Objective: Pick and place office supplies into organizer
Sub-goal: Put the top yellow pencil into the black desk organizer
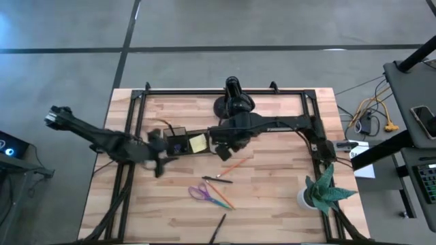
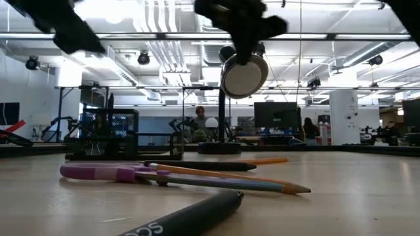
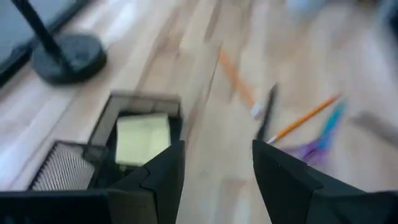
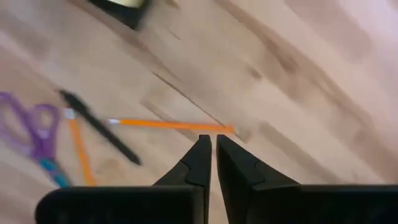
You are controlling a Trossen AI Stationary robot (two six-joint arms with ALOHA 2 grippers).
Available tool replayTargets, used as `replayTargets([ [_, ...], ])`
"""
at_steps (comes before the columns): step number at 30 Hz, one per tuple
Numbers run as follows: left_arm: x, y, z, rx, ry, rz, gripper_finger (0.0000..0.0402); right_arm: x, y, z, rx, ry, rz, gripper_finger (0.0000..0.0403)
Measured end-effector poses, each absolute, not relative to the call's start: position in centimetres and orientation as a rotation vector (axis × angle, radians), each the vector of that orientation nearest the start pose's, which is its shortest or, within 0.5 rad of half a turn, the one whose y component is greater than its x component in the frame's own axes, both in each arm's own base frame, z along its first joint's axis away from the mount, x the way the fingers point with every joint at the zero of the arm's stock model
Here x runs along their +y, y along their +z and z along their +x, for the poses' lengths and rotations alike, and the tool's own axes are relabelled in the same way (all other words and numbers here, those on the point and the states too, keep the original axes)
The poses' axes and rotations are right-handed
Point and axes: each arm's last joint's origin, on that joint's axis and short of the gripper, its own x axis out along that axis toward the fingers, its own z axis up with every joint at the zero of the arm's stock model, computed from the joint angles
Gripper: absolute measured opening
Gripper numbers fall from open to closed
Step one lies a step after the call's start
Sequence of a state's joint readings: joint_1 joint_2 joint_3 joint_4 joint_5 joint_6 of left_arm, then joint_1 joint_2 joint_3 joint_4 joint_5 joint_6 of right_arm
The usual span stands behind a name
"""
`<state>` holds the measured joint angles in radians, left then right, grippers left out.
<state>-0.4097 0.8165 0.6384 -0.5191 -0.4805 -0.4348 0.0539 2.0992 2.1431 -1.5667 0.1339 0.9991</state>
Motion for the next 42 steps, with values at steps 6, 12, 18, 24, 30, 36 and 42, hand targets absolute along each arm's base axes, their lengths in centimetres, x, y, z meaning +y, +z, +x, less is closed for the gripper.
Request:
replayTargets([
  [6,-7.1,23.5,20.3,0.607,0.222,-0.148,0.0169,4.1,28.4,34.2,1.448,-0.924,0.792,0.0022],
  [12,-8.6,23.2,24.0,0.589,0.207,-0.164,0.0169,3.1,27.3,29.0,1.116,-0.917,1.028,0.0022],
  [18,-10.1,23.3,27.7,0.59,0.198,-0.169,0.0169,1.6,21.3,26.0,1.089,-0.802,1.12,0.0009],
  [24,-11.4,22.1,32.3,0.647,0.243,-0.121,0.0169,0.2,17.6,25.5,1.037,-0.64,1.11,0.0009],
  [30,-11.0,21.0,35.7,0.71,0.33,-0.177,0.0169,-1.2,16.3,25.1,1.114,-0.55,0.983,0.0009],
  [36,-10.3,21.4,36.0,0.717,0.358,-0.256,0.0169,-2.5,15.7,26.1,1.029,-0.439,0.934,0.0008],
  [42,-10.2,21.2,35.8,0.715,0.368,-0.309,0.0169,-3.2,13.5,26.5,1.088,-0.39,0.917,0.0008],
])
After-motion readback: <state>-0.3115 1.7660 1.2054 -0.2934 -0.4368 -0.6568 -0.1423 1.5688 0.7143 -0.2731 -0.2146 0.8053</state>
